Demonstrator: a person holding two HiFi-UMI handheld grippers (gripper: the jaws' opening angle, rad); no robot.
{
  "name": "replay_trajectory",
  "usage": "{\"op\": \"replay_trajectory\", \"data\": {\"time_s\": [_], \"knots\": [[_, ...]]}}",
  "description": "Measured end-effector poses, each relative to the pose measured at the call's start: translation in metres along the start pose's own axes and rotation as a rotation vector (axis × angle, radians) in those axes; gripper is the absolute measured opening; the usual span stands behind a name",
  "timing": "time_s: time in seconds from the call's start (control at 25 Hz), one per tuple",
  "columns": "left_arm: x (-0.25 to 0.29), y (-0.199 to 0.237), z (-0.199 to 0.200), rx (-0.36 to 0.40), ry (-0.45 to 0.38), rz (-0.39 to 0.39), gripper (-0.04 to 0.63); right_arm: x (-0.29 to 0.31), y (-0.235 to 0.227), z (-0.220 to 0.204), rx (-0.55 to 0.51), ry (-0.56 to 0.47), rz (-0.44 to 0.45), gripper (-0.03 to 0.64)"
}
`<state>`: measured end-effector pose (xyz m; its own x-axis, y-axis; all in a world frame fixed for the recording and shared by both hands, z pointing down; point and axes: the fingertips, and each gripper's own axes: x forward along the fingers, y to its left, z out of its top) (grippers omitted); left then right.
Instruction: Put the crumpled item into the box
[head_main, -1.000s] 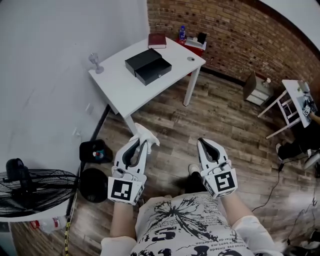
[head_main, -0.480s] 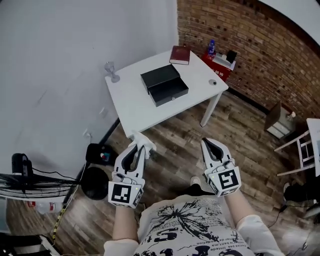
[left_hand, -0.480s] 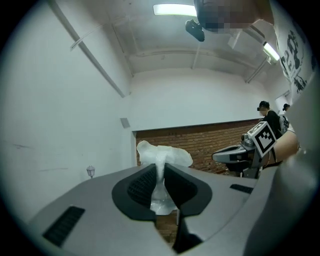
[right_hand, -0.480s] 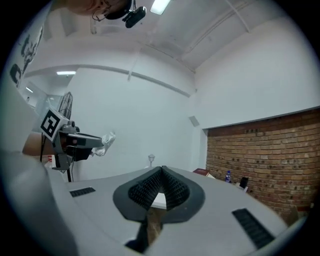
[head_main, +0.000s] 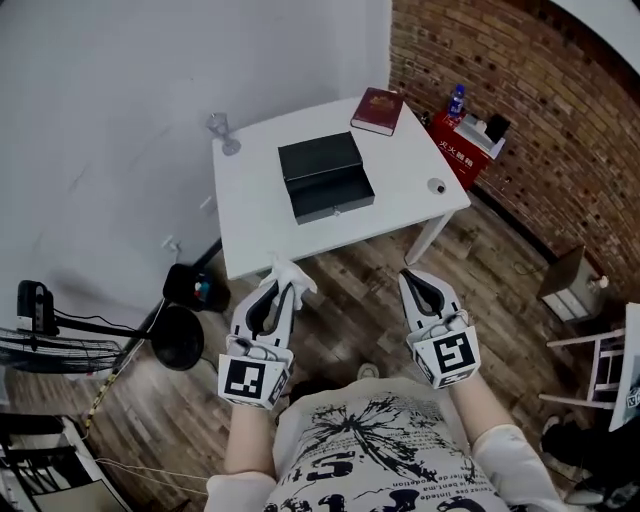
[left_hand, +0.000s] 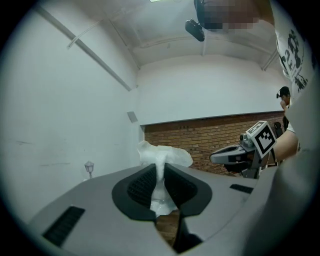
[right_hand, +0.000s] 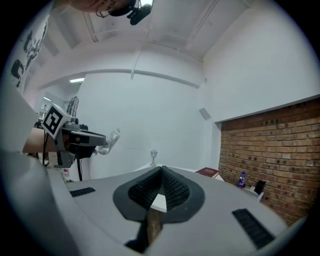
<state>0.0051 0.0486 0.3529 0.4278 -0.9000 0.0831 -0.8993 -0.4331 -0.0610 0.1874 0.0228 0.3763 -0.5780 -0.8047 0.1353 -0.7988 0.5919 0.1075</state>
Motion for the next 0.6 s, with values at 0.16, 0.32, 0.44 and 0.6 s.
{"op": "replay_trajectory", "data": {"time_s": [0.16,0.32,0.44,0.6], "knots": [[0.033,-0.005,-0.006,0.015,0.05,0.005,0.063,0.025,-0.027,-0.005,0.014,0.005,0.038,0.014],[0.074,0.01,-0.003,0.011,0.019,0.016,0.063,0.064,-0.043,-0.004,0.004,0.0,0.066,0.014],[0.108,0.027,-0.012,0.035,0.045,0.008,0.063,0.097,-0.052,-0.005,-0.02,0.003,0.089,0.014],[0.166,0.053,-0.027,0.058,0.133,-0.05,0.063,0.148,-0.076,-0.005,-0.033,0.02,0.095,0.015]]}}
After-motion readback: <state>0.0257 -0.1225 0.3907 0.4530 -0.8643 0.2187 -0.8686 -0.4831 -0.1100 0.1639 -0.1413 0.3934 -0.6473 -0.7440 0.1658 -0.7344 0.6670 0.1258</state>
